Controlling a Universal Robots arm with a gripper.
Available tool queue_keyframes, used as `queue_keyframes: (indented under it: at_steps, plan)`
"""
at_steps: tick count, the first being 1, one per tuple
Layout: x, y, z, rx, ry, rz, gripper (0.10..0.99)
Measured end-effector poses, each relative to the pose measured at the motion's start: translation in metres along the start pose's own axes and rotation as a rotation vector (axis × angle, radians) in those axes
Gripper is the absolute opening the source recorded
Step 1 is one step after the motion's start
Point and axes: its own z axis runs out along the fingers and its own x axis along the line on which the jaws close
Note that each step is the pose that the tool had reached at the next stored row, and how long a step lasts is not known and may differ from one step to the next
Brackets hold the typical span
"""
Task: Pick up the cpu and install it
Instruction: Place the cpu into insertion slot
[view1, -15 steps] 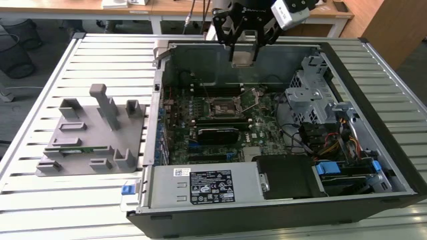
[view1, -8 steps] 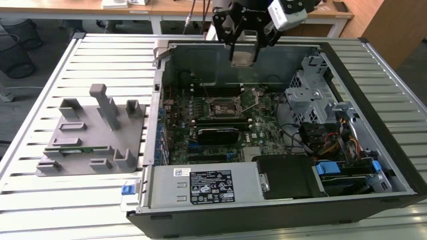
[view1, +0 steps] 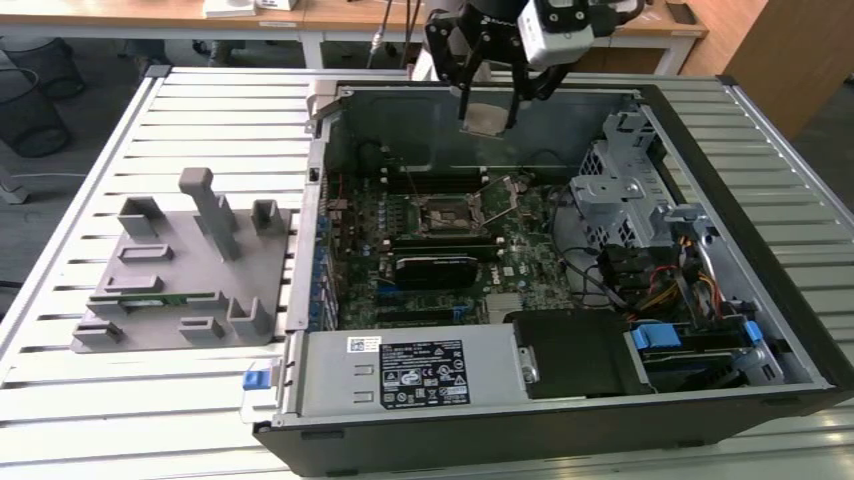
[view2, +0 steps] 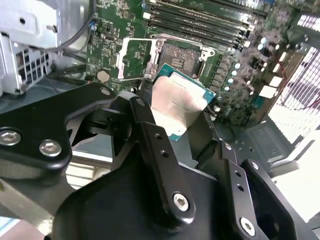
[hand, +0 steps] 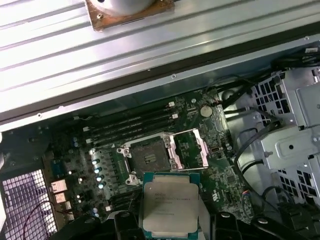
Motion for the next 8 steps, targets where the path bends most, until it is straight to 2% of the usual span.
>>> queue_keyframes:
  at_steps: [8]
  plan:
    - [0.0,0.0,0.001,-0.002,-0.0083,0.136,0.529]
